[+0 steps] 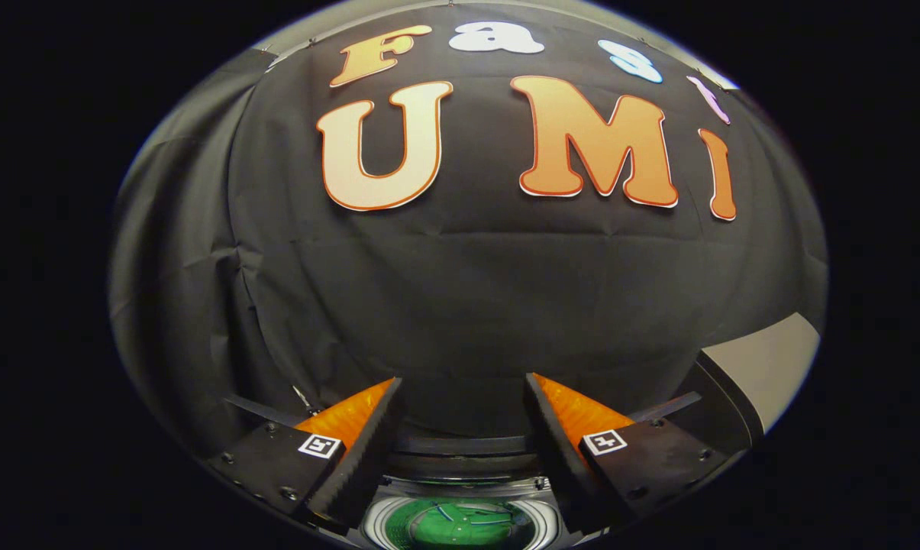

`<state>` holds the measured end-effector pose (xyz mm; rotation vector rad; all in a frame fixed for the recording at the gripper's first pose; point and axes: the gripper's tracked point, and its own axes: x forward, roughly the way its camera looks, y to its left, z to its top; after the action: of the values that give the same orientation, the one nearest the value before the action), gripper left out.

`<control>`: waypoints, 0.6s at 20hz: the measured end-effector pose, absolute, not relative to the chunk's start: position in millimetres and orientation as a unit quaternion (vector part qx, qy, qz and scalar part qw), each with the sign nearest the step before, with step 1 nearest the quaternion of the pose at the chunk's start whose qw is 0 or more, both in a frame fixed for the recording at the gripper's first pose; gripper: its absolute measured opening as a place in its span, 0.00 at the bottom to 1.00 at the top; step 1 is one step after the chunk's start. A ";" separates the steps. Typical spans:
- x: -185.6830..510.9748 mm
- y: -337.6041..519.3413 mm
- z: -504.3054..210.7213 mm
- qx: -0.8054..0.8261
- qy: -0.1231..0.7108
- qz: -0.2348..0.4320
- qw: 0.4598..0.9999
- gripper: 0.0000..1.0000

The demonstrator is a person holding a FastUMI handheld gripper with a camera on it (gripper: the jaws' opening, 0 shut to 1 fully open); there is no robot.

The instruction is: Put the clothes into the washing machine and then close the washing machine lid.

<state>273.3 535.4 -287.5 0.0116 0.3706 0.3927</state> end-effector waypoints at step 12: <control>219.9 518.2 -299.2 0.008 0.170 0.205 0.964 0.99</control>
<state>219.9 518.2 -299.2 0.0163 0.3443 0.4146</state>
